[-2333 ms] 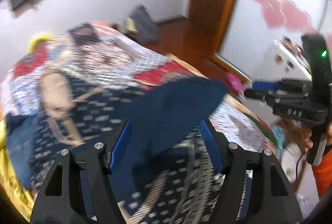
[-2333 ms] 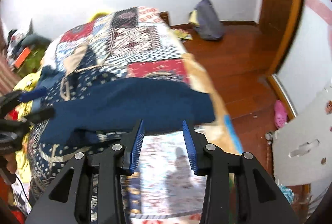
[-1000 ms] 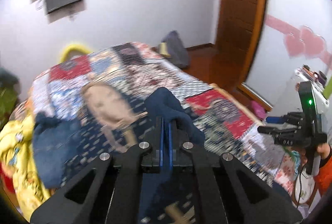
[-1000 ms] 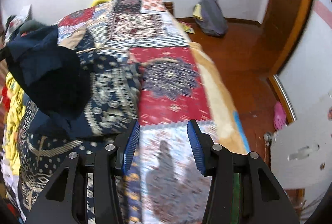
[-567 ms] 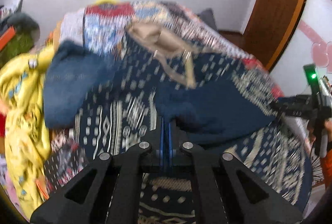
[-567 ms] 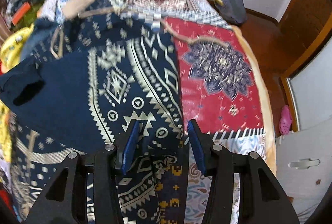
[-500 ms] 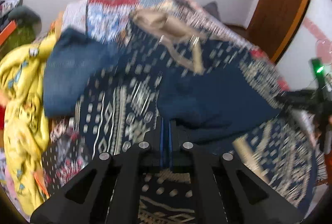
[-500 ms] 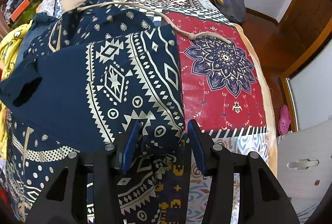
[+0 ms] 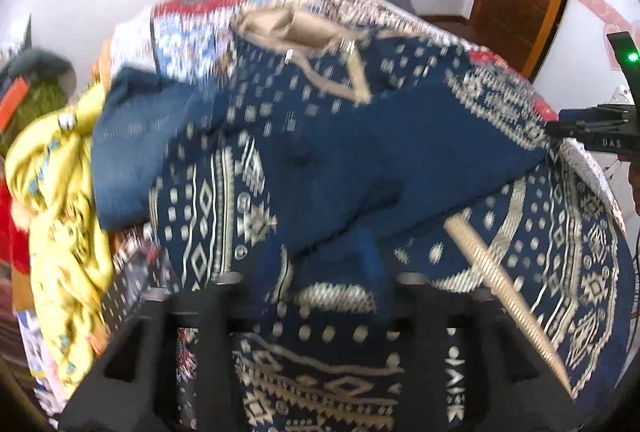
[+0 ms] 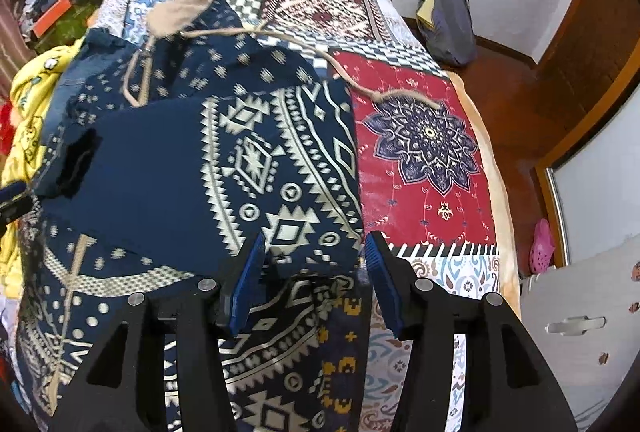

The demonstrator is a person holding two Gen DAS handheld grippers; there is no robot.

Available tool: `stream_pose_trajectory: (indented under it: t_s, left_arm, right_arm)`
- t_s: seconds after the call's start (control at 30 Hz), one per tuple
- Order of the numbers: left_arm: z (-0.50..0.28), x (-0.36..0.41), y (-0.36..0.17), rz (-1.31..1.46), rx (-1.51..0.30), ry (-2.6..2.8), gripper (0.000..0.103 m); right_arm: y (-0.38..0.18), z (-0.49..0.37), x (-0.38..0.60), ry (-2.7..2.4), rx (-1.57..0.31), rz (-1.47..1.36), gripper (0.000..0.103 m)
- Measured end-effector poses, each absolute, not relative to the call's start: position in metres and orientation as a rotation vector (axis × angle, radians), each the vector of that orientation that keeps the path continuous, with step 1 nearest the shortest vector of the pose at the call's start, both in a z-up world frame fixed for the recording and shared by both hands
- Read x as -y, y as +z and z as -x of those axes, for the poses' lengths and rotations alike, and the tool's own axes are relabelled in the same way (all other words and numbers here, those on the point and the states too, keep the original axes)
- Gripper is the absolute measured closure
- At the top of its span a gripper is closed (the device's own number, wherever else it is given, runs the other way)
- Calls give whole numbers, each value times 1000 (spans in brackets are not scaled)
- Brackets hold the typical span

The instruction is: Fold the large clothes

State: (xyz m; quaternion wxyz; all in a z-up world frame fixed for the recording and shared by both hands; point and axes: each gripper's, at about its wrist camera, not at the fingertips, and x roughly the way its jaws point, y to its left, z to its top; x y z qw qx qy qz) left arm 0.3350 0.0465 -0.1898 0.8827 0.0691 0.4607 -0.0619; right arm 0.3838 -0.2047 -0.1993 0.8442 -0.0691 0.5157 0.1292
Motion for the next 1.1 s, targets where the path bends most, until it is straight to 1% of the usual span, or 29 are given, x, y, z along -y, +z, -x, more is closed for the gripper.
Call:
stream_pose_trajectory:
  t_s: [0.1, 0.33, 0.47, 0.53, 0.57, 0.63, 0.67, 0.7, 0.97, 1.1]
  left_arm:
    - [-348, -30, -189, -168, -949, -139, 41]
    - [-380, 2, -225, -197, -1029, -150, 41]
    - [-389, -3, -233, -190, -1005, -122, 42]
    - [-389, -9, -231, -169, -993, -120, 52]
    - [-390, -14, -231, -156, -988, -115, 59]
    - [-390, -25, -228, -102, -986, -135, 68]
    - [-389, -30, -225, -78, -983, -143, 84]
    - [-387, -36, -221, -58, -980, -144, 91]
    - [-352, -88, -178, 67, -844, -60, 93]
    - [-344, -122, -182, 138, -840, 7, 95]
  right_arm:
    - [-192, -378, 202, 292, -1075, 140, 55]
    - [-194, -379, 197, 279, -1068, 201, 55]
    - [-195, -378, 197, 246, -1039, 235, 55]
    - [-196, -379, 197, 241, -1035, 249, 55]
    - [-196, -379, 198, 239, -1034, 253, 55]
    - [-197, -382, 198, 228, -1033, 263, 55]
    - [-197, -385, 199, 221, -1034, 264, 55]
    - [-198, -386, 199, 216, -1035, 263, 55]
    - [-197, -403, 197, 175, -1038, 205, 55]
    - [-205, -407, 193, 181, -1069, 215, 53]
